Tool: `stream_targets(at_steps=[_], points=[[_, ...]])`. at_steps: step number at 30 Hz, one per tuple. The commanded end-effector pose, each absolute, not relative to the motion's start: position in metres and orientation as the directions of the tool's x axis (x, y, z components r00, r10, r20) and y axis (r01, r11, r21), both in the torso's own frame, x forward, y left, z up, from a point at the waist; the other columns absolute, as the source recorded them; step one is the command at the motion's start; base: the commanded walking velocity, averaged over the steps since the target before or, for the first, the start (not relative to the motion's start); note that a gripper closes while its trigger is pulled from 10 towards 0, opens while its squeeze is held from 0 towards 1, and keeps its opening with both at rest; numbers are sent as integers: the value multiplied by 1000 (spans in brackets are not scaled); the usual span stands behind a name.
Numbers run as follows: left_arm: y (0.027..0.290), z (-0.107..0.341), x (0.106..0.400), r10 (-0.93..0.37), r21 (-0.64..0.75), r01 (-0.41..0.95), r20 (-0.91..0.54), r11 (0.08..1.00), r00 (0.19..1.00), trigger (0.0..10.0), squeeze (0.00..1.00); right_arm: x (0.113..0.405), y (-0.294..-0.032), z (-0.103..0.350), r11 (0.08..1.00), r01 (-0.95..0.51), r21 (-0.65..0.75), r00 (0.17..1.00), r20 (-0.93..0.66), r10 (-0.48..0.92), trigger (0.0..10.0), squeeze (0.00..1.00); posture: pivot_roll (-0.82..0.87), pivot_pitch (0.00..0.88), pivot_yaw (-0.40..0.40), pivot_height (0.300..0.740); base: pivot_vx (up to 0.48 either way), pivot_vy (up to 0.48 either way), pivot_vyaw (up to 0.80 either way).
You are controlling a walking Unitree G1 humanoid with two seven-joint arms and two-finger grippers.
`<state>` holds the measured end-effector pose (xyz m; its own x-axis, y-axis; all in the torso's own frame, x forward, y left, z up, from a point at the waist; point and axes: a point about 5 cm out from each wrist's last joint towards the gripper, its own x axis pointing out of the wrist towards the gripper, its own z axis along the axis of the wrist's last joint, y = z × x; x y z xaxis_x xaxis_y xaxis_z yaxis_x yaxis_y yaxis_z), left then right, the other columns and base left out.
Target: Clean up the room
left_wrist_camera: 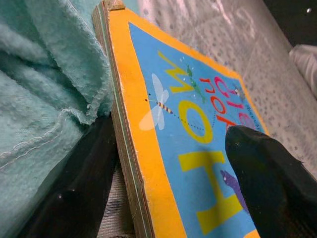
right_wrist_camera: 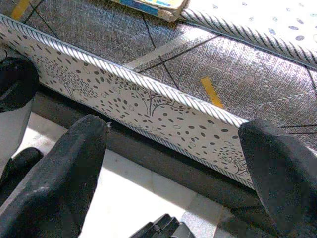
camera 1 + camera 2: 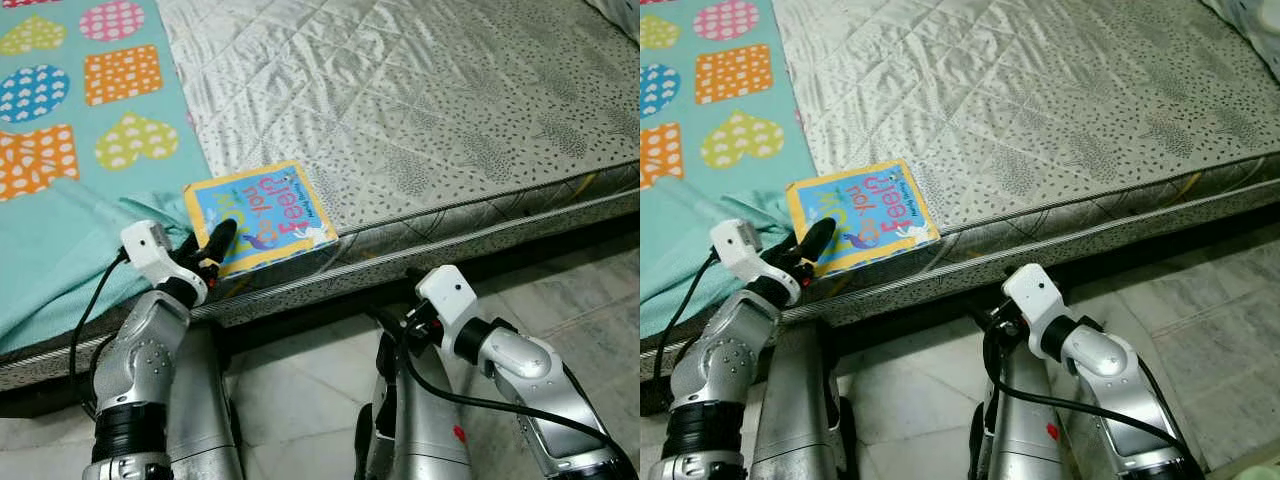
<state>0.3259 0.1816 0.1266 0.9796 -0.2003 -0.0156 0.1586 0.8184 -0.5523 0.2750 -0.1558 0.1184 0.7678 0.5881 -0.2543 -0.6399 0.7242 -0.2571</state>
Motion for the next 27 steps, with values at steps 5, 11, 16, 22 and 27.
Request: stream_targets(at_steps=[5,11,16,22,27], points=[[161,125,330,-298,-538,238,-25,809,954,4275,0,274,-154,114,718,-643,-266,765,-266,586,10000,0,-6,262,-59,484,0,0,0],[145,128,331,-356,-555,301,9,776,934,4078,0,279,-154,116,721,-632,-283,775,-260,577,10000,0,-9,258,-56,484,0,0,0],[135,132,328,-359,-581,320,50,749,932,10000,0,279,-155,115,722,-628,-289,778,-260,573,10000,0,-11,255,-53,484,0,0,0],[131,121,324,-383,-550,316,-6,773,924,10000,0,278,-154,114,720,-628,-295,778,-260,572,10000,0,-9,255,-54,484,0,0,0],[133,112,327,-384,-591,291,-34,752,923,10000,0,280,-152,113,719,-628,-298,778,-257,573,10000,0,-6,251,-54,484,0,0,0]])
